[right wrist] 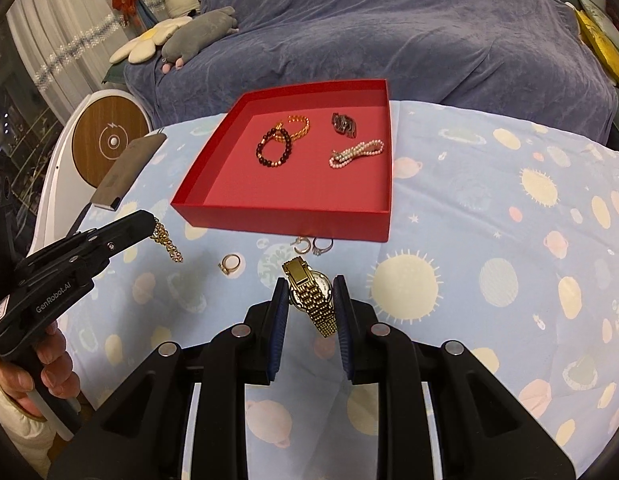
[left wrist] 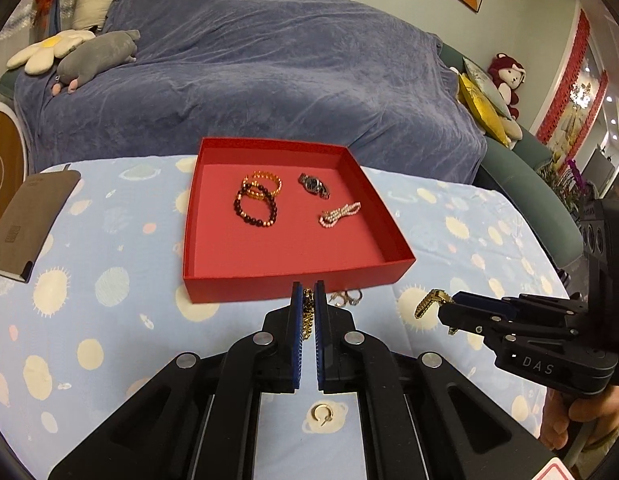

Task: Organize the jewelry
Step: 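Grasp the gold watch with the right gripper while the left gripper grasps the gold chain, then carry the gold chain and gold watch into the red box, open both grippers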

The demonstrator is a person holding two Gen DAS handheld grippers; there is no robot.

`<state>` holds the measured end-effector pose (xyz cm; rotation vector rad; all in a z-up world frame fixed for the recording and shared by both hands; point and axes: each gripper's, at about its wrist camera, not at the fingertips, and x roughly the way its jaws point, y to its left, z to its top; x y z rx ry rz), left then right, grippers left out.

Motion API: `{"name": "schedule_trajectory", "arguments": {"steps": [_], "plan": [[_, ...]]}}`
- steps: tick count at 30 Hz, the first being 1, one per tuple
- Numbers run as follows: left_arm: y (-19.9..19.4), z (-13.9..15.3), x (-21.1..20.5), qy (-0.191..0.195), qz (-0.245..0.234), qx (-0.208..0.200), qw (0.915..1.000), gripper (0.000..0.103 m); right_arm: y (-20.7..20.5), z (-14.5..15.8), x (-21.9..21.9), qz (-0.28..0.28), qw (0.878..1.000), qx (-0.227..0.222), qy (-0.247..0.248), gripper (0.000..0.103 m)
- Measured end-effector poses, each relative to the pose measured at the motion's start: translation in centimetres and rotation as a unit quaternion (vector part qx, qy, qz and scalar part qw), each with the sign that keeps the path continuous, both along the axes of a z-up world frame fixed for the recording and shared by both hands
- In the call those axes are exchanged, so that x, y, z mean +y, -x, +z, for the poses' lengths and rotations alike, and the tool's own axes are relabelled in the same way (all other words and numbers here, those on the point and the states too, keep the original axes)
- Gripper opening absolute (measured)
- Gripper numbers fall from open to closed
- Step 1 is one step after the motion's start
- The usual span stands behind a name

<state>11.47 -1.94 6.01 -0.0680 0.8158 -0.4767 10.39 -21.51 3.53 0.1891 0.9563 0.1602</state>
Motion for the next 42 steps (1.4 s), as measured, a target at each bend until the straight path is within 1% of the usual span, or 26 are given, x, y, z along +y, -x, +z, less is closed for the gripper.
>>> {"name": "schedule_trajectory", "arguments": {"steps": [6, 8, 11, 14, 16, 19, 23, 28, 31, 34, 37, 39, 42], "plan": [[-2.6, 2.4, -0.2, 0.026, 0.017, -0.018, 0.9994, 0.003, -2.6, 1.8, -0.9, -0.026, 0.999, -0.021, -0.016, 0.022], [-3.6, 2.6, -0.2, 0.033, 0.025, -0.019, 0.9990, 0.003, -3.7, 2.2, -1.0, -0.030, 0.999, -0.026, -0.021, 0.022], [-5.2, 2.3, -0.4, 0.039, 0.037, -0.012, 0.9985, 0.003, -5.5, 2.3, -1.2, -0.039, 0.998, -0.034, -0.027, 0.022], [-6.8, 1.5, -0.5, 0.038, 0.052, -0.005, 0.9979, 0.003, -7.6, 1.5, -1.4, -0.050, 0.998, -0.032, -0.031, 0.022], [-7.8, 0.9, -0.6, 0.040, 0.058, 0.003, 0.9975, 0.003, -8.8, 0.6, -1.5, -0.057, 0.998, -0.023, -0.033, 0.022], [-9.5, -0.2, -0.9, 0.033, 0.063, 0.013, 0.9974, 0.003, -10.3, -0.9, -1.6, -0.062, 0.997, -0.009, -0.041, 0.022], [-11.7, -2.0, -1.1, 0.027, 0.070, 0.036, 0.9965, 0.003, -12.3, -2.4, -1.2, -0.062, 0.997, 0.005, -0.045, 0.022], [-13.1, -3.7, -1.1, 0.019, 0.064, 0.058, 0.9961, 0.003, -13.3, -4.4, -1.0, -0.063, 0.997, 0.025, -0.029, 0.022], [-13.6, -4.2, -0.8, 0.025, 0.072, 0.066, 0.9949, 0.003, -13.4, -4.7, -2.0, -0.075, 0.996, 0.025, -0.038, 0.023], [-13.6, -4.1, -0.5, 0.029, 0.084, 0.065, 0.9939, 0.007, -13.1, -3.6, -2.8, -0.085, 0.995, 0.006, -0.042, 0.025], [-13.3, -3.7, -0.3, 0.021, 0.087, 0.061, 0.9941, 0.010, -12.4, -2.2, -3.4, -0.093, 0.995, -0.012, -0.040, 0.025], [-12.9, -3.2, 0.0, 0.013, 0.095, 0.053, 0.9940, 0.032, -11.9, -1.2, -3.6, -0.094, 0.994, -0.021, -0.043, 0.025], [-12.1, -2.1, 0.6, 0.003, 0.101, 0.035, 0.9942, 0.039, -10.5, 0.2, -3.7, -0.086, 0.995, -0.038, -0.029, 0.026]]}}
